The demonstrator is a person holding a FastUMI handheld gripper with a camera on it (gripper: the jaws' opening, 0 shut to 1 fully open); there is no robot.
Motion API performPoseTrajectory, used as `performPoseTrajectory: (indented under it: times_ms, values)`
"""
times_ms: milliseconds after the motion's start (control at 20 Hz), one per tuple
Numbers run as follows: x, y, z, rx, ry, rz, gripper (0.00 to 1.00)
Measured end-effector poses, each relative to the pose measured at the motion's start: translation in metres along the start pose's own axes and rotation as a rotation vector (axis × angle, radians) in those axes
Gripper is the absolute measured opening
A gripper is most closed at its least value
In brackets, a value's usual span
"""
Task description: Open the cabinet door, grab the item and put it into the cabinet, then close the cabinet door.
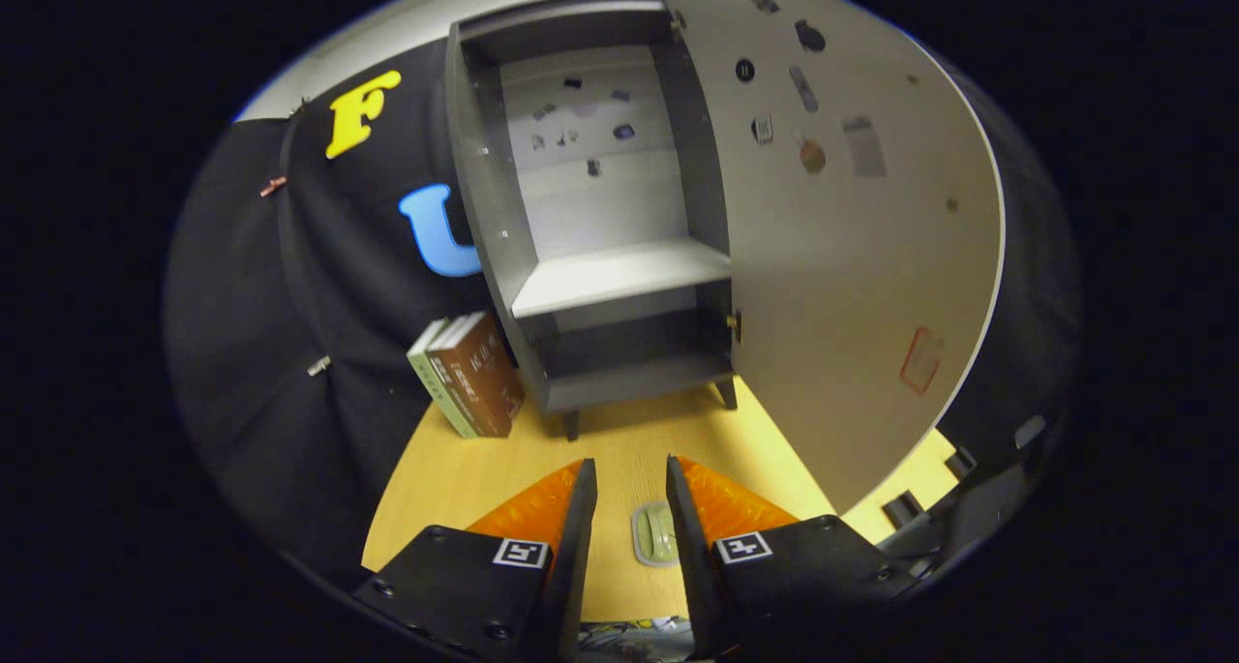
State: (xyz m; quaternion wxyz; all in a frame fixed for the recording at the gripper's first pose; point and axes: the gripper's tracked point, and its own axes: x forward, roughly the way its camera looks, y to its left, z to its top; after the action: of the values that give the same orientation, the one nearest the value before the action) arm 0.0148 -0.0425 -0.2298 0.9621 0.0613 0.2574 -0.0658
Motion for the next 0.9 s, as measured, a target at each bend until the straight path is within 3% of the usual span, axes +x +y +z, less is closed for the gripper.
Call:
performPoseTrajectory:
  times_ms: [400,700,900]
  values:
    - [0.077,0.011,-0.07,-0.068,0.221,0.028,0.48]
    - [0.136,-0.018,-0.153,-0.106,0.477,0.039,0.48]
    - [0.165,-0.03,-0.188,-0.111,0.552,0.046,0.48]
